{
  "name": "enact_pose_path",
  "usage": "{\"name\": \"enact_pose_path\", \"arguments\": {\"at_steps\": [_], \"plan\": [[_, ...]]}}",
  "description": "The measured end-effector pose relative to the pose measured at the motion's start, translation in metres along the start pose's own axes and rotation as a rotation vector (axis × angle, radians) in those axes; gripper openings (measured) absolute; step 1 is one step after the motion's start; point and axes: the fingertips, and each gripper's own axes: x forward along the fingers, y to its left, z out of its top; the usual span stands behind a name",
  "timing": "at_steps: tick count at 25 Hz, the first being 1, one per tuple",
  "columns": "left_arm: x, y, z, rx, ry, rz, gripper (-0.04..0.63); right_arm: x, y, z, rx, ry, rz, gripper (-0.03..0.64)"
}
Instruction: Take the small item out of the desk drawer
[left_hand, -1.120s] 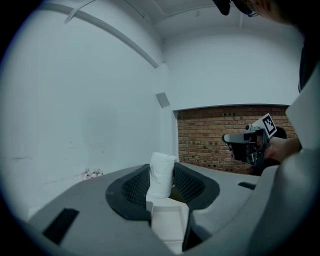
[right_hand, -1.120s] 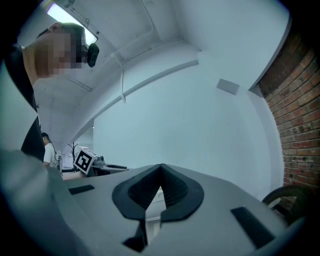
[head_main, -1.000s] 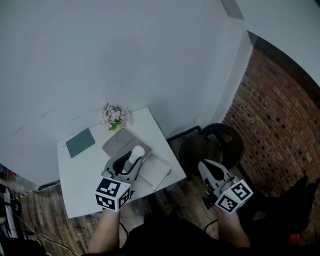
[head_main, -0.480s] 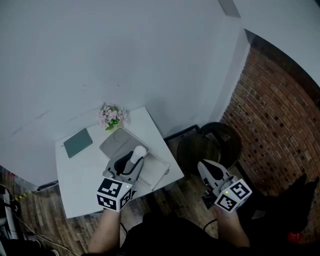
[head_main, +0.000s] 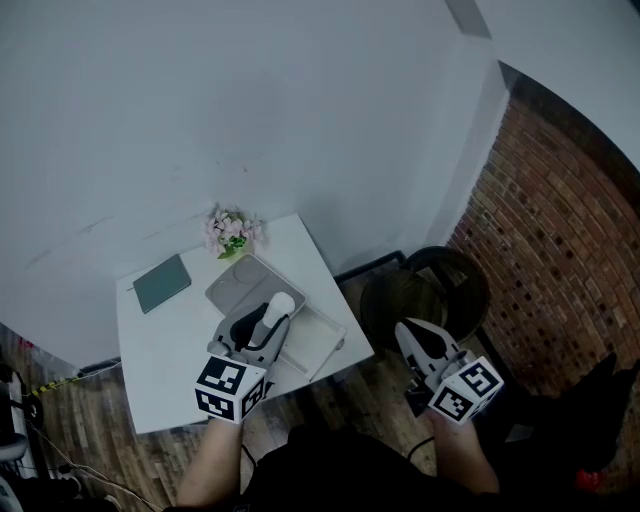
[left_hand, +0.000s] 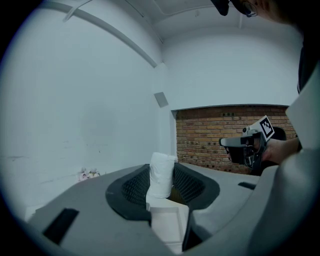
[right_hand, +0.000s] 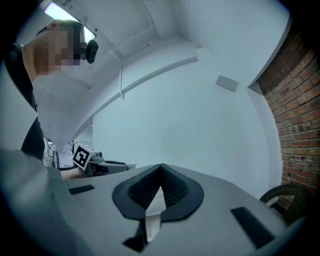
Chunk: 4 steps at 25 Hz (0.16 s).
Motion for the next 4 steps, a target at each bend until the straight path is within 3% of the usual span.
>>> {"name": "enact_pose_path", "arguments": {"at_steps": [4], "plan": [[-0.0008,0.004,0.0003,-0.007,-0.005,0.006,0.158,0.002,-0.0005,-0.0003,-0.002,0.002,0.0,0.003]]}}
